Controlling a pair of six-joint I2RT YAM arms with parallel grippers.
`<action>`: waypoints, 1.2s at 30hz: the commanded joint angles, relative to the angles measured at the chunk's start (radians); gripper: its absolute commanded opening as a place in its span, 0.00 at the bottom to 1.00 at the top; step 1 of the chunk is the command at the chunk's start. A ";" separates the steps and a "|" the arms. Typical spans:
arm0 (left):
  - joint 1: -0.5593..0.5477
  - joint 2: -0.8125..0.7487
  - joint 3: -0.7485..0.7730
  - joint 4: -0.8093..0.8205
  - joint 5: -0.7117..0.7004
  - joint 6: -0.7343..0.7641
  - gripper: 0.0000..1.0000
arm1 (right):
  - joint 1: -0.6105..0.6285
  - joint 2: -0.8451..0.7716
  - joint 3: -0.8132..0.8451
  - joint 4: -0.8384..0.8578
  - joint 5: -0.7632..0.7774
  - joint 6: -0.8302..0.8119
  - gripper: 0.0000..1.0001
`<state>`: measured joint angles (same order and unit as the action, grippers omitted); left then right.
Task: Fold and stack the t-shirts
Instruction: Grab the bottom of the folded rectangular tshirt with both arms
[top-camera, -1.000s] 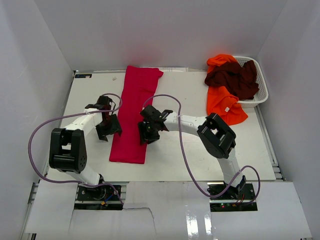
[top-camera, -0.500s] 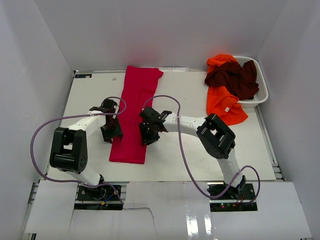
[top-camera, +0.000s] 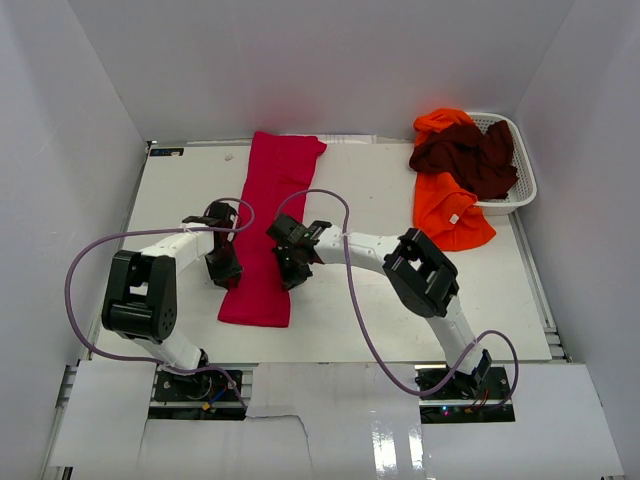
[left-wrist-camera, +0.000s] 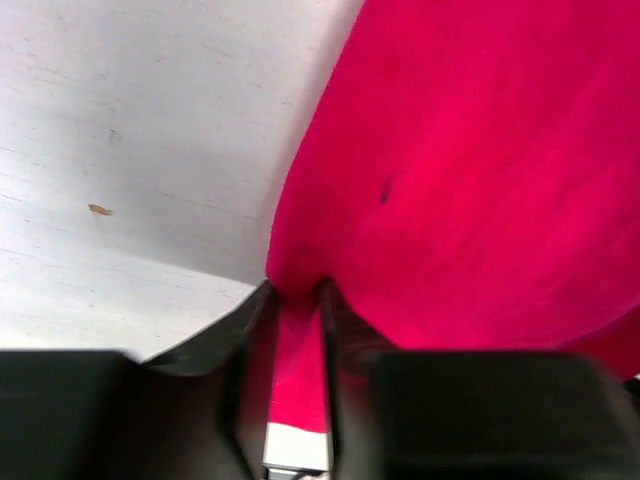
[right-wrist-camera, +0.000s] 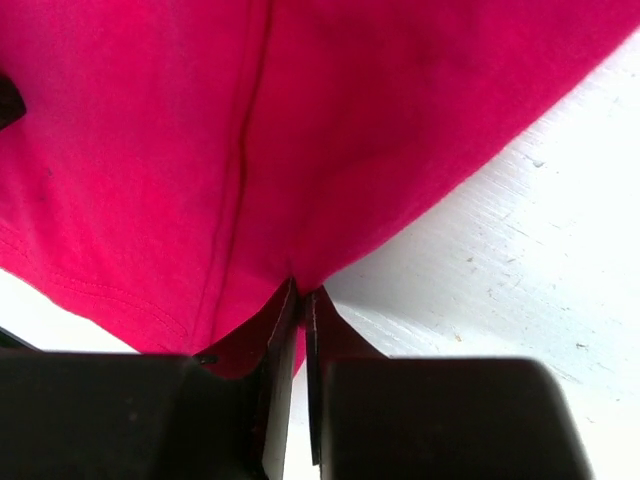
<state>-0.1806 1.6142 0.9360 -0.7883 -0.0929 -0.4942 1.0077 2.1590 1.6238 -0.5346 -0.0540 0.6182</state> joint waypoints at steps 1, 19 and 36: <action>-0.003 0.023 -0.002 0.009 -0.037 0.006 0.28 | 0.006 0.036 -0.015 -0.102 0.094 -0.011 0.10; -0.003 0.039 0.003 -0.015 -0.013 0.029 0.00 | -0.055 -0.103 -0.269 -0.058 0.103 -0.023 0.08; -0.099 -0.020 -0.060 -0.026 0.272 -0.029 0.38 | -0.057 -0.152 -0.384 0.076 -0.104 -0.005 0.45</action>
<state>-0.2565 1.6207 0.9218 -0.7921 0.1188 -0.4934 0.9379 1.9781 1.3098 -0.3393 -0.1864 0.6239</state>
